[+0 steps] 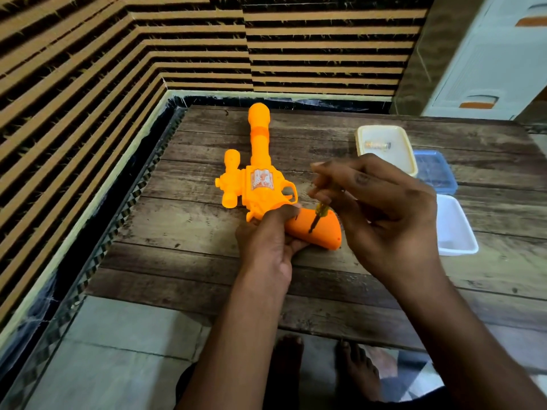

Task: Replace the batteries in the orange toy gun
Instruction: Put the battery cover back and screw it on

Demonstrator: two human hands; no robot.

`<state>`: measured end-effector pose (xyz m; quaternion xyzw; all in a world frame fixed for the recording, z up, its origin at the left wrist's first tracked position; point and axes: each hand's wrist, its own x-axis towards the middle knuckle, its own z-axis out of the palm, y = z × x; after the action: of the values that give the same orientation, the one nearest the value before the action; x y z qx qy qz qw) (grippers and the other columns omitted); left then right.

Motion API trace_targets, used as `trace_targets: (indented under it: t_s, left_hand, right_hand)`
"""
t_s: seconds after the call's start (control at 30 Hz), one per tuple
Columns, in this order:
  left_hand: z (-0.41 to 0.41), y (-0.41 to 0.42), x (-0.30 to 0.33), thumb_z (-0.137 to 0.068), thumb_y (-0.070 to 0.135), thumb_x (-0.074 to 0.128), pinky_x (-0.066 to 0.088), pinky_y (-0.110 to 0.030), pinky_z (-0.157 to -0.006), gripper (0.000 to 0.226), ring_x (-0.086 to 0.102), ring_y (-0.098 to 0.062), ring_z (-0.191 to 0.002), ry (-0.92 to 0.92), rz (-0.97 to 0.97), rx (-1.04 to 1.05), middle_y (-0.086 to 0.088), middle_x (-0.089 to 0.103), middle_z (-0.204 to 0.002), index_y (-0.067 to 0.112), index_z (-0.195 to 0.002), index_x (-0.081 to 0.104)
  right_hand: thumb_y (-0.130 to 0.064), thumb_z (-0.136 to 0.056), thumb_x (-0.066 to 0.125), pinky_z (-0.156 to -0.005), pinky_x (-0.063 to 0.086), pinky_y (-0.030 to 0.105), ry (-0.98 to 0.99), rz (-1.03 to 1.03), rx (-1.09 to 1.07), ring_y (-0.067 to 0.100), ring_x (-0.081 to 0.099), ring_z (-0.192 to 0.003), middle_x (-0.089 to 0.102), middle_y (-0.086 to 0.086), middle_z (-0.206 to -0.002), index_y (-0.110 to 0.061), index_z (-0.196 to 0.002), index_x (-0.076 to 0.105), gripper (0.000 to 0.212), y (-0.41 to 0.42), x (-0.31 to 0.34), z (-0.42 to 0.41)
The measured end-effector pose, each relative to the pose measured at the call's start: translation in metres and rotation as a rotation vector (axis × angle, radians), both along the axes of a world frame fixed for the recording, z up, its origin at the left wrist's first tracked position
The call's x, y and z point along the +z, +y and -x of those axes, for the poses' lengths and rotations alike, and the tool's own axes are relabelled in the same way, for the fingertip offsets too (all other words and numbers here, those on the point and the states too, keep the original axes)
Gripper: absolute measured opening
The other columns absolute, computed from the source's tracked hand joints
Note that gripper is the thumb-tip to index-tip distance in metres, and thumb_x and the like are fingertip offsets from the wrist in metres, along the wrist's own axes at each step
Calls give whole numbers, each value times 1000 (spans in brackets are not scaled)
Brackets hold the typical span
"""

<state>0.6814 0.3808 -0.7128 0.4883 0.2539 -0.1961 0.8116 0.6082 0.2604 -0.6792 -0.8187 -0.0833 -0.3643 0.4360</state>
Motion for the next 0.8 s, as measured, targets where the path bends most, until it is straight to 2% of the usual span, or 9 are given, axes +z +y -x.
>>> trace_targets:
  t_s: [0.17, 0.23, 0.33, 0.53, 0.6, 0.7, 0.8]
  left_hand:
    - [2, 0, 1, -79, -7, 71, 64, -53, -66, 40, 71, -40, -106, -2, 5, -10, -25, 72, -115, 2, -118, 68]
    - [2, 0, 1, -79, -7, 72, 64, -54, -66, 41, 71, -40, -106, -7, 2, -8, -26, 72, -115, 2, -118, 68]
    - [2, 0, -1, -78, -6, 74, 64, -54, -66, 42, 71, -37, -105, -7, -2, 2, -22, 72, -115, 6, -118, 67]
    - [0, 0, -1, -76, -5, 74, 62, -61, -69, 45, 71, -40, -105, 9, -8, -6, -24, 73, -115, 1, -120, 68]
    - [1, 0, 1, -77, -6, 73, 63, -57, -68, 43, 71, -39, -106, 1, -7, -7, -25, 72, -116, 1, -120, 68]
    - [3, -1, 4, -80, -7, 70, 64, -48, -61, 38, 70, -39, -106, -2, -11, -8, -26, 71, -117, 2, -116, 67]
    - [2, 0, 3, -80, -7, 71, 64, -51, -64, 34, 71, -41, -106, 12, -9, -12, -26, 72, -115, 3, -113, 68]
  right_hand:
    - [-5, -97, 74, -70, 58, 43, -70, 113, -56, 25, 72, -90, 72, 11, -101, 2, -115, 76, 19, 2, -1, 1]
    - [3, -99, 66, -76, 60, 44, -31, 117, -9, 25, 73, -97, 73, 11, -110, 3, -119, 73, 22, 1, -1, 2]
    - [19, -93, 59, -85, 61, 44, 31, 70, 58, 21, 75, -107, 73, 11, -119, 3, -124, 71, 37, 0, 0, 2]
    - [-4, -97, 74, -67, 56, 39, -33, 191, -73, 25, 69, -83, 70, 15, -101, 0, -116, 76, 20, -3, 0, 4]
    - [-7, -99, 71, -70, 56, 43, -26, 190, -76, 28, 68, -87, 68, 16, -102, 3, -116, 75, 20, -3, -1, 1]
    - [6, -100, 60, -83, 58, 49, 6, 90, 32, 31, 71, -104, 70, 15, -112, 7, -116, 72, 21, -4, -2, 0]
    - [2, -102, 56, -77, 59, 46, 17, 95, 46, 28, 73, -96, 72, 15, -108, 5, -115, 74, 22, -5, 1, 0]
